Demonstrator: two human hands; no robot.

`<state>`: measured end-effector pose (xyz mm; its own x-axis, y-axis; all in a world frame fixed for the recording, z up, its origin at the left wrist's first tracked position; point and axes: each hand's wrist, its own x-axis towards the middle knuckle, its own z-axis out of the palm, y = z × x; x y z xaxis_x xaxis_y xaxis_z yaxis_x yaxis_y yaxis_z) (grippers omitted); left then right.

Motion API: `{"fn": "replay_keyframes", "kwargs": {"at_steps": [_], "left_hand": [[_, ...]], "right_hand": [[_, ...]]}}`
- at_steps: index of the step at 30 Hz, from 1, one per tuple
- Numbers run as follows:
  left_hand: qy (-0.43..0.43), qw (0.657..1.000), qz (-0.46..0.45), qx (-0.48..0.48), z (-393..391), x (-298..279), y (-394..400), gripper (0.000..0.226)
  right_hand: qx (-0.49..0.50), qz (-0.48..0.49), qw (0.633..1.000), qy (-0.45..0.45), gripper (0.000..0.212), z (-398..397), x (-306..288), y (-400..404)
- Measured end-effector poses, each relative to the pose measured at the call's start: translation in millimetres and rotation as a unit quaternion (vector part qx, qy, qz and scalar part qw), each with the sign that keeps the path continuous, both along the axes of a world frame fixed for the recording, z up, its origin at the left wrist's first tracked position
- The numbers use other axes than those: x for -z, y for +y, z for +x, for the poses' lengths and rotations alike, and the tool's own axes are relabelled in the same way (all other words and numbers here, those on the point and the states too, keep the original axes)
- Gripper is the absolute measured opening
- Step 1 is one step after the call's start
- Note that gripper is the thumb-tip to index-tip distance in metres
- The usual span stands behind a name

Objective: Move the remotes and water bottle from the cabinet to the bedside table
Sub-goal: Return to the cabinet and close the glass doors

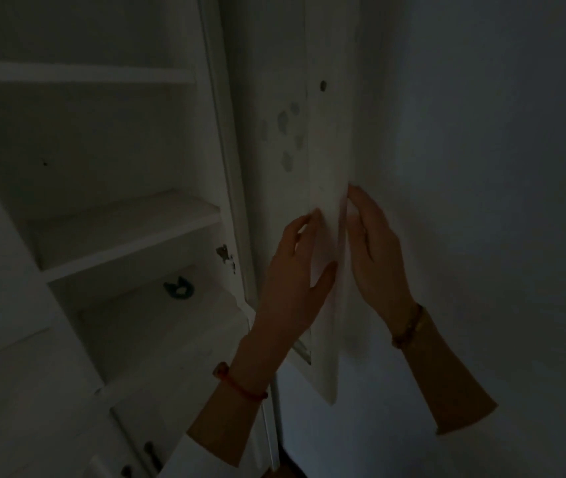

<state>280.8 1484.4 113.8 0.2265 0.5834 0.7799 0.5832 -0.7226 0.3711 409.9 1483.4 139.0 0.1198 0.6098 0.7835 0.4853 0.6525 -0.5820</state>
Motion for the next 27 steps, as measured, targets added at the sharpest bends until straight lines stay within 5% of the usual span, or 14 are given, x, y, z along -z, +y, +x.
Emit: {"fn": "replay_keyframes", "kwargs": {"at_steps": [15,22,27], "left_hand": [[-0.053,0.989,0.009,-0.141,-90.8,1.2,-59.8,0.066],[-0.075,0.959,0.034,-0.27,-149.7,6.8,-74.8,0.054],[-0.088,0.937,0.019,-0.338,-205.9,10.7,-69.0,0.067]], "right_hand": [[-0.21,0.1,0.965,-0.123,0.051,-97.0,14.1,-9.0],[-0.291,0.089,0.935,-0.179,0.057,-169.3,12.6,-4.2],[-0.3,0.096,0.925,-0.215,0.061,-229.4,11.1,10.9]]}}
